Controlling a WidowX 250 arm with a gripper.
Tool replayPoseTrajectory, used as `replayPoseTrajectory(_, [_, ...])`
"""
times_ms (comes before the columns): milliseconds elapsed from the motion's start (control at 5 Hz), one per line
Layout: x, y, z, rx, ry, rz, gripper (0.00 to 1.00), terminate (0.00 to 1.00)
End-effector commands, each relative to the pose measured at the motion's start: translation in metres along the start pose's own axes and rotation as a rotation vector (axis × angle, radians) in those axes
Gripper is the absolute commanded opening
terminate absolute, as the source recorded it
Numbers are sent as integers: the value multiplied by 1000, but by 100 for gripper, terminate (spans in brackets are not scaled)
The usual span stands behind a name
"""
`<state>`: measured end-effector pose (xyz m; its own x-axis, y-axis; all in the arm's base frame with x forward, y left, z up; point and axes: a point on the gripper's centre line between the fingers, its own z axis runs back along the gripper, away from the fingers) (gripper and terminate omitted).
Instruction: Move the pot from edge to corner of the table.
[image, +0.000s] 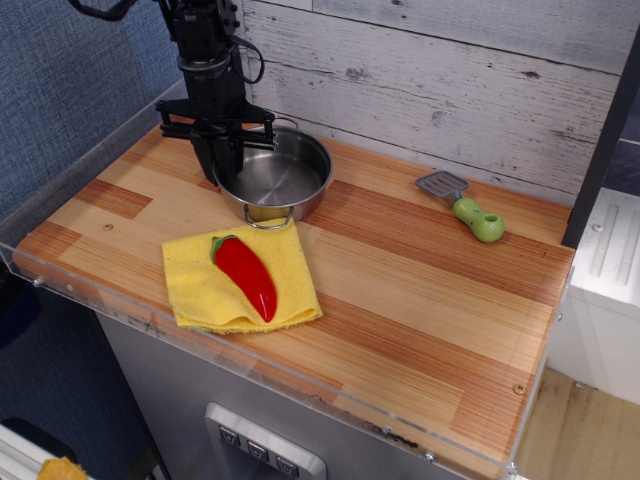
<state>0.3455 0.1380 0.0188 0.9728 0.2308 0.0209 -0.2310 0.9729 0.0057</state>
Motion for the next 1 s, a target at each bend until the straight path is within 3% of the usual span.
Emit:
replayPoseTrajectory(0, [-4, 2, 27, 58, -70, 66, 100, 0])
replayPoseTrajectory(400, [1, 1, 37, 31, -82, 55, 100, 0])
replayPoseTrajectory(800, [4, -3, 86, 4, -172, 37, 100, 0])
